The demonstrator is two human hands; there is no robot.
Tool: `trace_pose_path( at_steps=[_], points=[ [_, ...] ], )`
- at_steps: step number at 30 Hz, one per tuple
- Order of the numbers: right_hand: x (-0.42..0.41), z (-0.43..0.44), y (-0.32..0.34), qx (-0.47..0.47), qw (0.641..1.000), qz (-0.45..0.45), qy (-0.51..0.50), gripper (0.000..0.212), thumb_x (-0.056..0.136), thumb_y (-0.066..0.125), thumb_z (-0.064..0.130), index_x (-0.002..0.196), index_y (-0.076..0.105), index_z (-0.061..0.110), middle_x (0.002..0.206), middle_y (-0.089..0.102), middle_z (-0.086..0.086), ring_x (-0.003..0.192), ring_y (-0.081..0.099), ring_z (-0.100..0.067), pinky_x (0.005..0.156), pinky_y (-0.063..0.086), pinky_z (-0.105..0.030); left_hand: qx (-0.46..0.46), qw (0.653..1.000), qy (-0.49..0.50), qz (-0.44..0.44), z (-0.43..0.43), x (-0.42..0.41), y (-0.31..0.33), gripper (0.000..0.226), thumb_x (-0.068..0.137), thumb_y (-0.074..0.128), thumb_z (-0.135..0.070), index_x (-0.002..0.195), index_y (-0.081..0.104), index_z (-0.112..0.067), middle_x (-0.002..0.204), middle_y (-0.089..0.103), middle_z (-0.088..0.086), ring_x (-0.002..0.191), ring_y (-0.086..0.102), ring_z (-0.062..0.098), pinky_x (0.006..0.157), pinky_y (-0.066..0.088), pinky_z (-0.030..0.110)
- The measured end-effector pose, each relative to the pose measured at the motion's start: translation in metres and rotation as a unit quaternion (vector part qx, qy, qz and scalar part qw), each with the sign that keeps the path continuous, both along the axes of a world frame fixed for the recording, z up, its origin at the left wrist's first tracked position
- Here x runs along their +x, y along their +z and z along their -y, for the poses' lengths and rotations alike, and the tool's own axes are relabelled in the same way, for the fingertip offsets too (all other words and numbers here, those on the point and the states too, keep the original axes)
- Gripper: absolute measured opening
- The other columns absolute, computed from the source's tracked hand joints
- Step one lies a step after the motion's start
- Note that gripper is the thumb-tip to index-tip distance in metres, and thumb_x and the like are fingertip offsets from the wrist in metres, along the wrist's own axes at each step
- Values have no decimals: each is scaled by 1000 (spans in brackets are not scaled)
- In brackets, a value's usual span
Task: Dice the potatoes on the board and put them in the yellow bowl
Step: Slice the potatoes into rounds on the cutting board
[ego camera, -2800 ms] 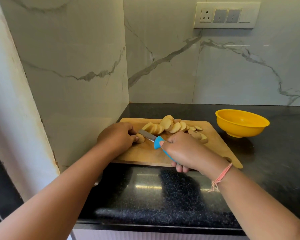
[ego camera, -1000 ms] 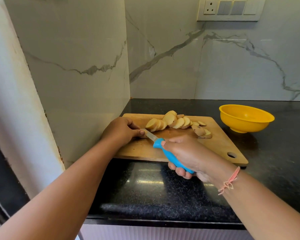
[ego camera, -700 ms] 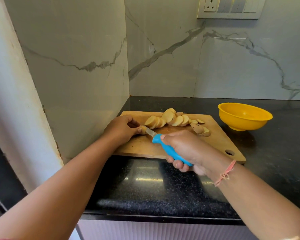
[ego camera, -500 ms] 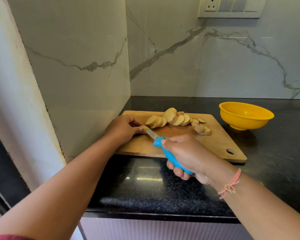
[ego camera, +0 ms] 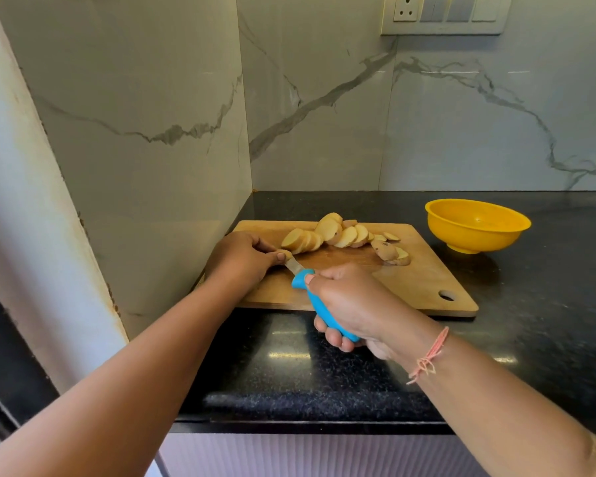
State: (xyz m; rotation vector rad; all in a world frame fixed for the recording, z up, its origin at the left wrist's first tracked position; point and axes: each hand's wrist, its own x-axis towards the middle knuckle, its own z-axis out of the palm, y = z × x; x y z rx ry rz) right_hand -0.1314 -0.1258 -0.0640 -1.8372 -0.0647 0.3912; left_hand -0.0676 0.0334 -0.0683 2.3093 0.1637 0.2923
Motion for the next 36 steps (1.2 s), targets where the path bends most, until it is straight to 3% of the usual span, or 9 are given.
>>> trace_pose_path(
  at_steps=[4,7,10,14,22,32,36],
  points=[
    [9,-5,1,-9,1000,-11,7,36,101,41,28,127,50,6,57,46,-6,25,38,-4,28,29,-11,5,1000,-6,-5,3,-4,0,10,84,70,-34,78,66,-29,91,66,-8,88,56,10,72,44,25],
    [10,-8,0,6,1000,-22,2,35,101,40,31,131,46,14,60,47,-6,24,39,-4,29,29,-11,-8,1000,-7,-3,4,-7,-3,8,85,69,-33,80,67,-29,97,68,-7,94,59,13,81,46,29],
    [7,-5,-1,8,1000,-16,9,30,101,39,30,129,43,19,61,48,-6,24,39,-4,29,29,-10,-9,1000,-1,-1,5,-7,-1,9,86,69,-33,87,69,-24,95,67,-7,90,57,11,73,42,24],
    [2,2,2,47,997,-47,30,15,100,43,29,110,45,18,58,47,-6,24,40,-4,28,29,-10,6,1000,8,1,7,-7,3,12,87,67,-35,83,67,-24,87,63,-8,81,54,8,56,34,20],
    [8,-6,-3,10,1000,-14,1,31,101,39,30,130,42,20,62,48,-7,25,40,-5,31,30,-11,7,1000,2,10,16,-16,-4,22,85,69,-38,68,63,-26,77,67,-6,77,60,11,75,50,32],
    [4,4,4,-19,999,-20,28,34,100,42,29,130,43,15,60,48,-5,26,40,-4,29,30,-11,51,998,32,-8,10,-8,7,25,82,69,-47,81,55,-27,90,66,-5,89,60,15,69,43,28],
    [4,9,10,-50,998,-13,35,31,99,42,33,124,46,14,60,48,-4,28,39,-3,30,29,-13,53,998,-14,-23,5,-6,10,16,86,67,-41,87,57,-29,90,65,-6,87,59,13,65,40,24]
  ],
)
